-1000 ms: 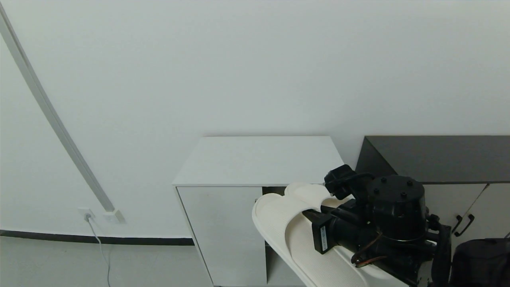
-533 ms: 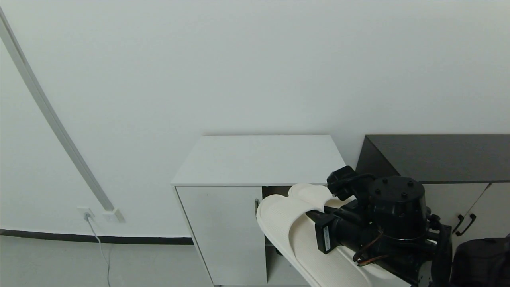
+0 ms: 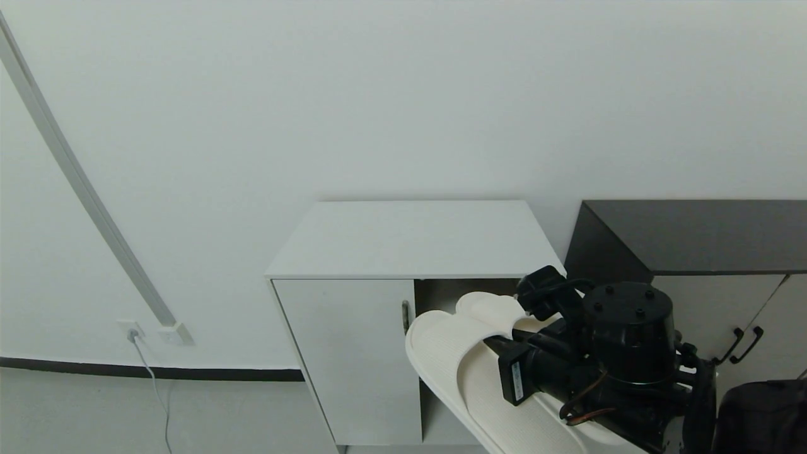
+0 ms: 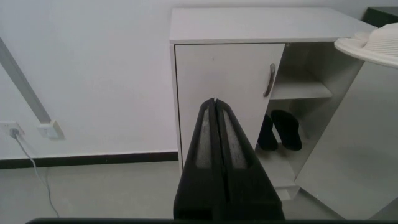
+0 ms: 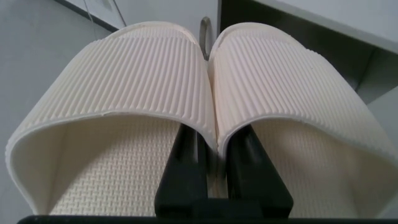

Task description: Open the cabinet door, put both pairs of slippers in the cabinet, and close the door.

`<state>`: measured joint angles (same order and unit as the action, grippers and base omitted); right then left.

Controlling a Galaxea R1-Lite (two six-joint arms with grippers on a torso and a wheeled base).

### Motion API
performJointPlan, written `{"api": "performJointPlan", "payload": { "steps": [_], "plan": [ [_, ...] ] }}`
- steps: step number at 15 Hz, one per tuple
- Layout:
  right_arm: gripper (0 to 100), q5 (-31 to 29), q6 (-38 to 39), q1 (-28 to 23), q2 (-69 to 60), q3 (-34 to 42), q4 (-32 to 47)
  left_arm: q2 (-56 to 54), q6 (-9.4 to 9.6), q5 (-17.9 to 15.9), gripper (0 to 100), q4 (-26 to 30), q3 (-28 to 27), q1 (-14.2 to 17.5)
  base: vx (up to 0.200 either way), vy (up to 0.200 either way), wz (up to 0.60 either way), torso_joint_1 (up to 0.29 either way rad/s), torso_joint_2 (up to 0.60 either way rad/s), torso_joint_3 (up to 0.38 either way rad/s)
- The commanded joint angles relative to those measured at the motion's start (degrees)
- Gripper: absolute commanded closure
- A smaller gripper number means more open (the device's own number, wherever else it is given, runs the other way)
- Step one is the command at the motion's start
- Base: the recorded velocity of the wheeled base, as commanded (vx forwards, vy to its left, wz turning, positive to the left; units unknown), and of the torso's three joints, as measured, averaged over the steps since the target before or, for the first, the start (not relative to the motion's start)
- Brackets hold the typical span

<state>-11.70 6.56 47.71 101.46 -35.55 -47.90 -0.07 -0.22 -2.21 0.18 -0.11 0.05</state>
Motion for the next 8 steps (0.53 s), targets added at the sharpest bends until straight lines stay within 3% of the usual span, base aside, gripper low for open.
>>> {"api": "performJointPlan", "payload": {
  "steps": [1, 8],
  "plan": [
    [100, 0.0, -0.1, 0.1, 0.3, 0.1, 0.0, 0.1, -0.04, 0.0, 100, 0.0, 0.0, 0.0, 0.0, 0.0, 0.0, -0.163, 0.36, 0.207],
    [100, -0.1, -0.1, 0.5, 0.5, 0.5, 0.0, 0.1, -0.04, 0.0, 100, 0.0, 0.0, 0.0, 0.0, 0.0, 0.0, -0.191, 0.44, 0.256]
  ]
}}
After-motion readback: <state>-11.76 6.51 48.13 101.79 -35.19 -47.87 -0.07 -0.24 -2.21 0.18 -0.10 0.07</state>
